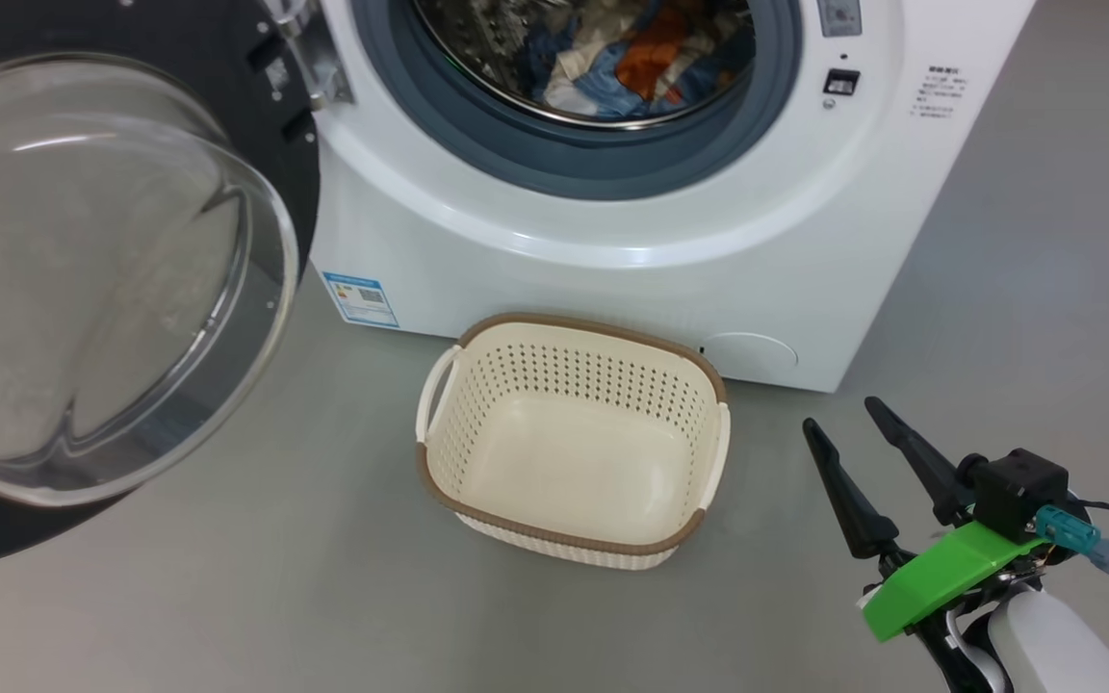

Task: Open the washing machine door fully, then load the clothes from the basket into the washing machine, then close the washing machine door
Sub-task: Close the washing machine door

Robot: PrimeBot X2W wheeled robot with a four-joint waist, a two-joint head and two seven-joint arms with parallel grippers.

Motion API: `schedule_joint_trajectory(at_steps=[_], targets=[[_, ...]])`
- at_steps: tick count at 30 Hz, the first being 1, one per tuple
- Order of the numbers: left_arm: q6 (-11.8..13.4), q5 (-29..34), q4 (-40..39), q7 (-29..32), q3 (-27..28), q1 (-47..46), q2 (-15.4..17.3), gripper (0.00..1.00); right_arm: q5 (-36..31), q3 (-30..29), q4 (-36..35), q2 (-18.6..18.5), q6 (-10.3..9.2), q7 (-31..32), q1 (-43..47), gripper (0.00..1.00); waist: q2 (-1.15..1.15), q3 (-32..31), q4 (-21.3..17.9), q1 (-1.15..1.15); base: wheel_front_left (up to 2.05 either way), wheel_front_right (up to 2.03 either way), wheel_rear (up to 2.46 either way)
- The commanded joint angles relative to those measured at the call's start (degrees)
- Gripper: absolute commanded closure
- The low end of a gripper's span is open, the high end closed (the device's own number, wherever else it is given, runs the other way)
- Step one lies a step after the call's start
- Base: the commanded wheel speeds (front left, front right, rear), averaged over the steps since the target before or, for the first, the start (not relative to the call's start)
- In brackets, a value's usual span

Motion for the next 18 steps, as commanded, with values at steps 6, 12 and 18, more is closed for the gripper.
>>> schedule_joint_trajectory(at_steps=[6, 12, 18], targets=[[-0.16, -1.88, 2.26, 1.29, 2.91, -2.12, 6.47, 1.0, -0.41, 1.31, -1.71, -1.29, 0.09, -0.28, -2.48, 0.0, 0.0, 2.4, -1.76, 0.0, 0.0, 0.0, 0.0], [-0.16, -3.0, 3.72, 1.41, 3.23, -3.4, 6.74, 1.0, -0.8, 1.6, -1.75, -2.16, 0.09, -0.28, -3.01, 0.0, 0.0, 4.47, -2.05, 0.0, 0.0, 0.0, 0.0], [-0.16, -3.56, 6.1, 0.68, 3.78, -3.94, 6.7, 1.0, -0.99, 2.09, -1.86, -2.42, 0.09, -0.28, -3.38, 0.0, 0.0, 5.49, -2.51, 0.0, 0.0, 0.0, 0.0]])
